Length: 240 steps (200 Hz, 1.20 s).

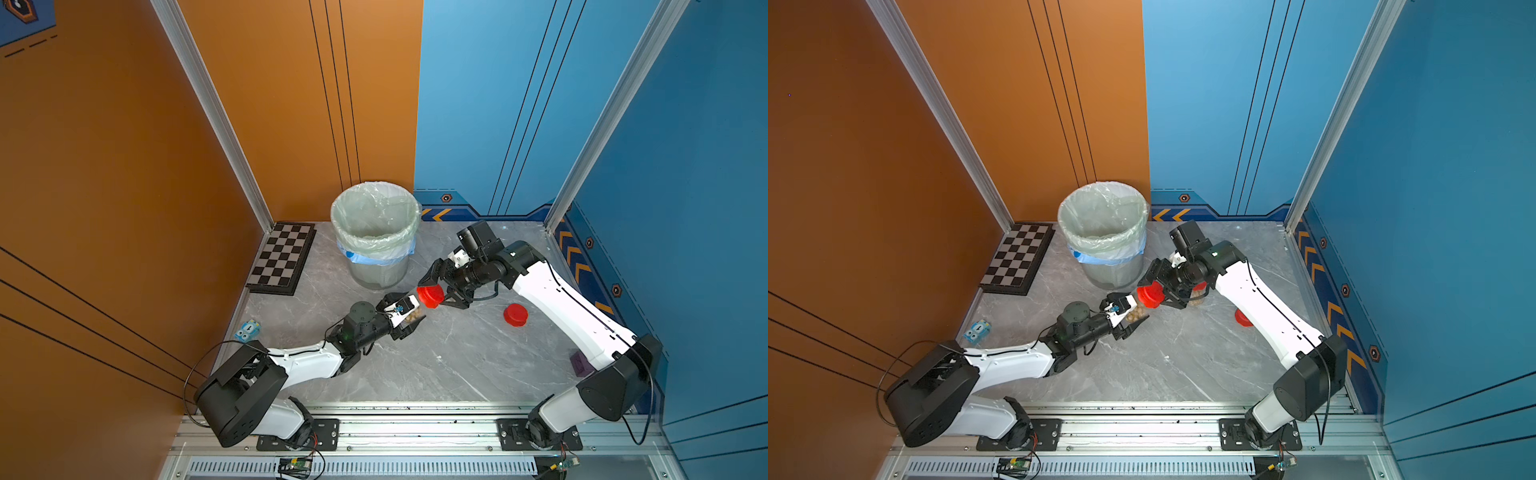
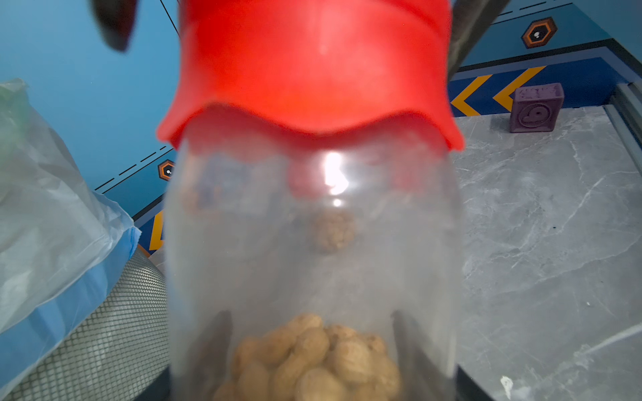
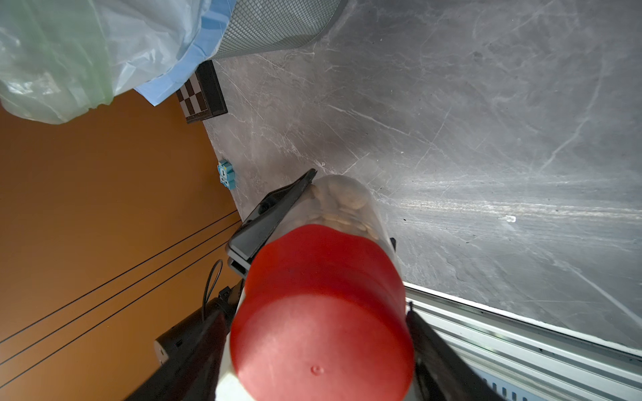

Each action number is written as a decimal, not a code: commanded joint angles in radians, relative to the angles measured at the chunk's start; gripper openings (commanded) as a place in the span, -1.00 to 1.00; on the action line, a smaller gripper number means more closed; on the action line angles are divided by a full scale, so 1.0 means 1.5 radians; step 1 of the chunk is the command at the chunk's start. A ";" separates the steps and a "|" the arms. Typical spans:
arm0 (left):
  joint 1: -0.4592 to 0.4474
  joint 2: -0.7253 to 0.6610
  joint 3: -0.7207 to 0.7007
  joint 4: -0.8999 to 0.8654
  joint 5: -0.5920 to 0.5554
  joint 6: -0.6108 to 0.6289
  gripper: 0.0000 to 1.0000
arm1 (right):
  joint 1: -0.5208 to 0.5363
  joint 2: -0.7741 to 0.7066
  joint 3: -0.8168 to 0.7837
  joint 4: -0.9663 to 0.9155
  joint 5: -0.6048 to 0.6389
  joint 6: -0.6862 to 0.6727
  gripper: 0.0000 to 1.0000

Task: Empty moldy peanuts from jars
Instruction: Unscrew the lid from the jar.

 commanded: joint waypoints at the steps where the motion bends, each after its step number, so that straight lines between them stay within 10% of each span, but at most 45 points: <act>1: -0.009 -0.004 0.023 0.008 -0.006 0.009 -0.03 | 0.005 0.005 0.015 -0.014 0.001 -0.019 0.56; 100: -0.005 -0.016 0.014 0.003 0.021 -0.003 -0.08 | -0.020 0.026 0.029 -0.011 -0.026 -0.164 -0.10; 240: 0.032 -0.037 -0.003 -0.015 0.113 -0.051 -0.25 | 0.020 0.084 0.202 -0.148 -0.124 -0.681 -0.11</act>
